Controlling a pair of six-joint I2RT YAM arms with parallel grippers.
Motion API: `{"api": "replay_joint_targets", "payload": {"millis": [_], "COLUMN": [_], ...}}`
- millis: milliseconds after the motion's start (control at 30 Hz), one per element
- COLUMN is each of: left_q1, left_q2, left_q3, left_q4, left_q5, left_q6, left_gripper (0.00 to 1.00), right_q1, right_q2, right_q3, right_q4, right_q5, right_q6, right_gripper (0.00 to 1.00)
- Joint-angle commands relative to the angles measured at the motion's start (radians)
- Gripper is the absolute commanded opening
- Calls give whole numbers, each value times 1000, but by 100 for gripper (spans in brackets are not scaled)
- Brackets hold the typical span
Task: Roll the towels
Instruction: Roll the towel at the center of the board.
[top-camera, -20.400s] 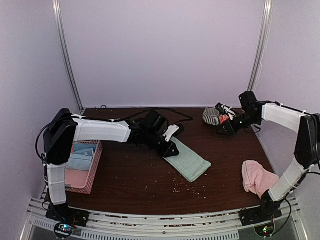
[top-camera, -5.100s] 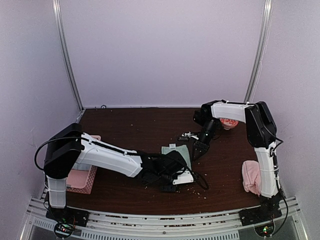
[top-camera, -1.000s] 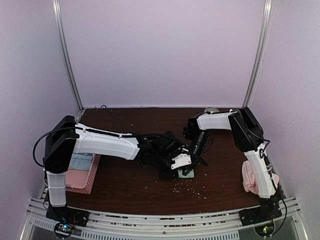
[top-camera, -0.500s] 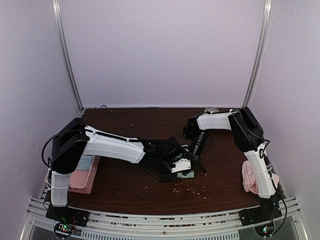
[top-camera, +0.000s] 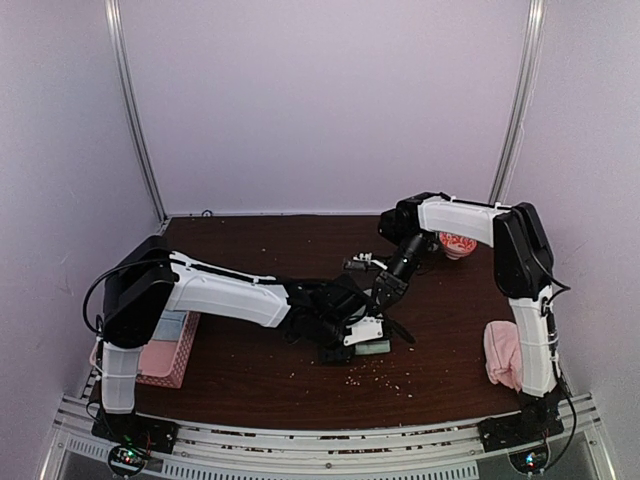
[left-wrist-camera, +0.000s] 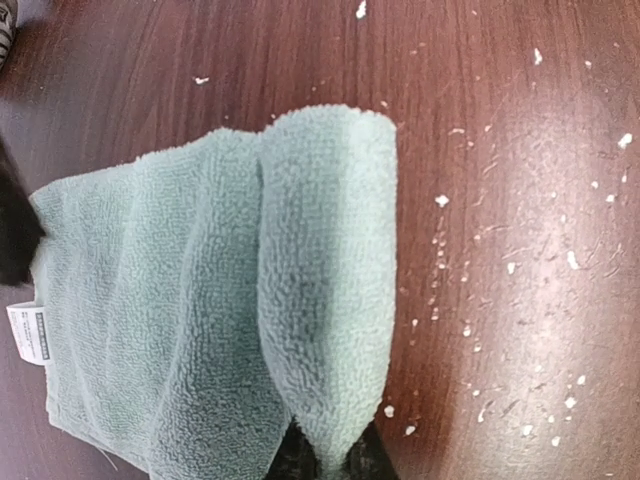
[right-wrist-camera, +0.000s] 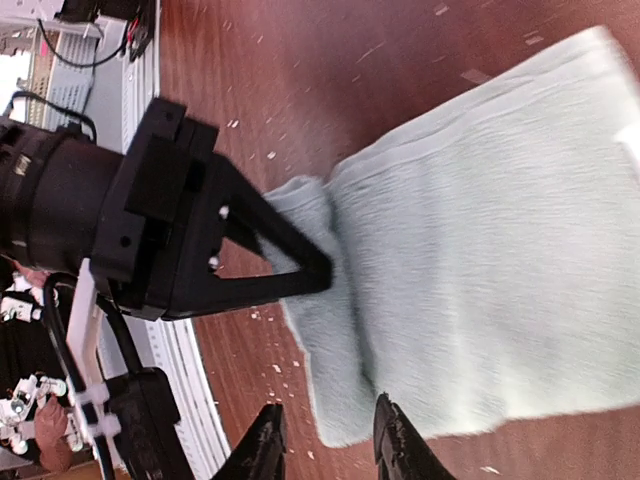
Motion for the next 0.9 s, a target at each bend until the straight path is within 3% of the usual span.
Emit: {"api": "replay_joint_targets", "payload": {"millis": [0, 233, 467, 867], "left_q1": [-8, -14, -13, 99], "left_q2": [-34, -77, -54, 94], "left_q3": [-25, -40, 13, 131], "left_q4": [-46, -86, -186, -309], "left_q5": [83, 115, 274, 656], "left_q6": [-67, -140, -186, -245], "left_gripper": [0, 0, 0, 0], "right_q1": [-27, 7, 30, -78], "right_q2": [10, 82, 130, -57], "right_q3": [22, 24, 98, 240], "right_q4": [92, 217, 258, 89], "right_q5": [91, 188, 260, 67], "right_q6": [108, 217, 290, 191], "right_gripper": [27, 20, 18, 27]}}
